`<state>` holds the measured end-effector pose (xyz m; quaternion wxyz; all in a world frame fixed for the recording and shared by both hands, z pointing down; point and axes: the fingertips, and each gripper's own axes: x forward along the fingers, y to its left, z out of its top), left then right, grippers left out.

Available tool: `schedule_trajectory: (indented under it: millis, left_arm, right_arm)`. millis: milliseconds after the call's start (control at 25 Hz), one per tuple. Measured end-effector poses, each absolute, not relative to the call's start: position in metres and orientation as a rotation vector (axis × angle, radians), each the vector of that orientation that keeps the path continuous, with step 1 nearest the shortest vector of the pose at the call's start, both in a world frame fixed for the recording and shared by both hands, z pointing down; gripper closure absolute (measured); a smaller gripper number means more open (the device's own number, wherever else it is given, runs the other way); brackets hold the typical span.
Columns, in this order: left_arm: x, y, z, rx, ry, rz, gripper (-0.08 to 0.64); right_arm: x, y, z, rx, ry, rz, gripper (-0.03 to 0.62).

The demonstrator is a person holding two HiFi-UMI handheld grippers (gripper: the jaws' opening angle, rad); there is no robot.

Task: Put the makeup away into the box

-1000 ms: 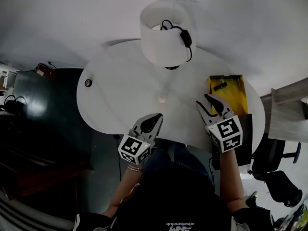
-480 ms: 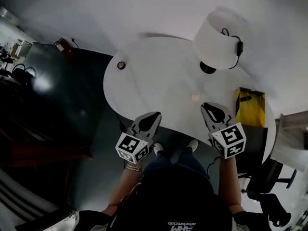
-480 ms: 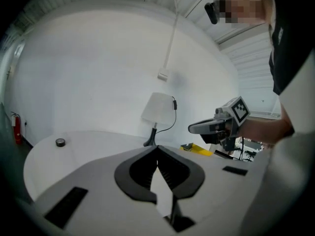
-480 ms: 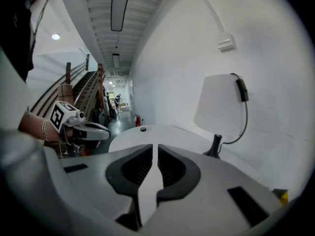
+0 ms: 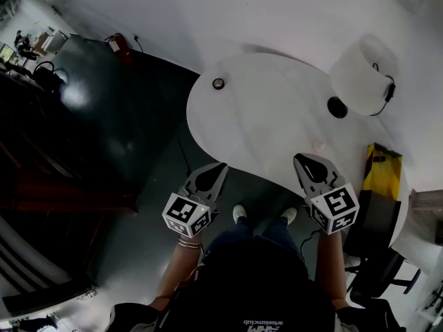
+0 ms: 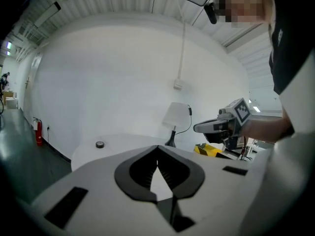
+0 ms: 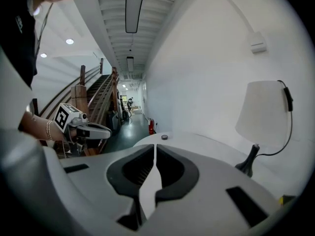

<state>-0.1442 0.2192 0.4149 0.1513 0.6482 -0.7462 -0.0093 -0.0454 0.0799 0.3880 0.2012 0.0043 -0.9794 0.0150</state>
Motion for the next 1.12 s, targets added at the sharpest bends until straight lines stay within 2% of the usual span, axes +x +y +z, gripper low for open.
schedule_trajectory:
  millis: [520, 1120]
  left_arm:
    - [-0.215, 0.304, 0.423, 1.602, -2.351, -0.046, 0.543]
    - [-0.277, 0.276, 0.412, 1.401, -2.461, -0.092, 0.543]
  right_arm:
    - [-0.115, 0.128, 0.385, -0.202, -2.742, -0.055, 0.561]
    - [-0.200, 0.087, 0.396, -0.427, -2.693, -0.050, 0.561]
